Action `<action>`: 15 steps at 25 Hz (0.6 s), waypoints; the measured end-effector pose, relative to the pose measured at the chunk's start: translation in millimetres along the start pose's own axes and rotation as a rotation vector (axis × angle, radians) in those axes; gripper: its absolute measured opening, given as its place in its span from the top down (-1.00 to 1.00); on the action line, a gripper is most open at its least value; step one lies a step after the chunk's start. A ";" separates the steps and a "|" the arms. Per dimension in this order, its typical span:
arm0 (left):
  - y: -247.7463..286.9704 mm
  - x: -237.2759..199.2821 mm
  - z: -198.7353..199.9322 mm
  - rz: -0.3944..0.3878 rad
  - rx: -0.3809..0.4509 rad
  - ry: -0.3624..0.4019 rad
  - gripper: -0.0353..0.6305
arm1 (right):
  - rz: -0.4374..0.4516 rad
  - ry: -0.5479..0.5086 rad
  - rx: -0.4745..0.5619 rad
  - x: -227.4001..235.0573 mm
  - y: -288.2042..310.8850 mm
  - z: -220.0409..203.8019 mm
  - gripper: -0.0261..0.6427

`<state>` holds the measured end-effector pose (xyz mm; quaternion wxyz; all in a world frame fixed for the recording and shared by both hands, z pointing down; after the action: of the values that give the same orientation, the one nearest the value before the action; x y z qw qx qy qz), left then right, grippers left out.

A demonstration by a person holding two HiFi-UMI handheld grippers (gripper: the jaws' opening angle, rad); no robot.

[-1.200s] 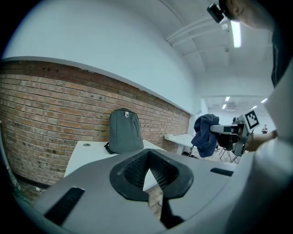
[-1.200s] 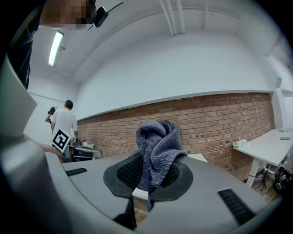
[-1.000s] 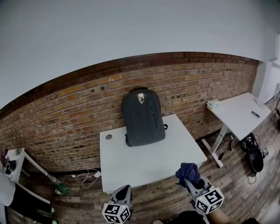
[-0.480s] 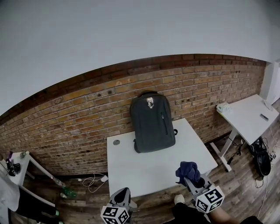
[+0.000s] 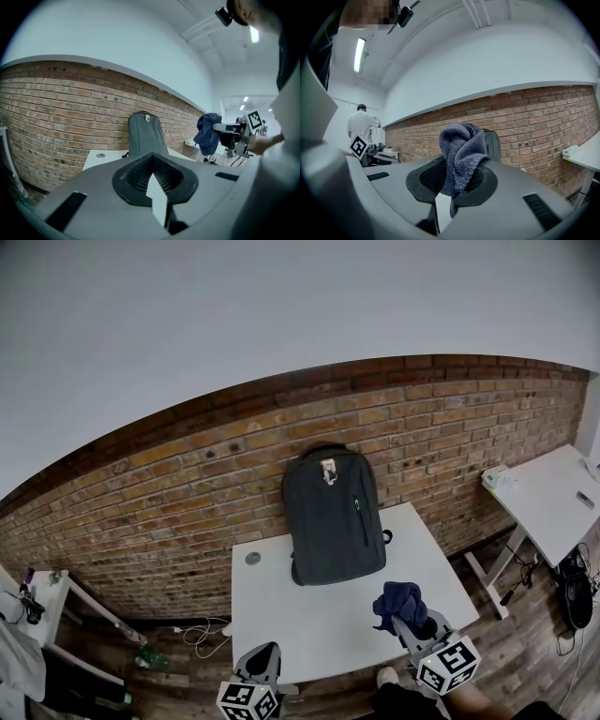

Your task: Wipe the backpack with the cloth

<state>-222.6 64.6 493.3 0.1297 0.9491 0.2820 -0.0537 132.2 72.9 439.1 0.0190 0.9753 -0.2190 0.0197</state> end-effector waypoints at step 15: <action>128.6 7.5 50.4 0.051 -0.025 0.029 0.92 | 0.083 -0.028 0.023 112.7 78.6 26.8 0.80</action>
<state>-147.1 -49.2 471.3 0.1389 0.9550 0.2601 -0.0328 201.2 -47.5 419.8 0.0036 0.9658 -0.2592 0.0092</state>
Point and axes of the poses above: the fingertips, and each gripper's own axes: y forward along the fingers, x to its right, z out of its top, the point moved 10 cm from there along -y, backward along the fingers, and after that the axes turned 3 degrees about -z, right-handed, at the moved point
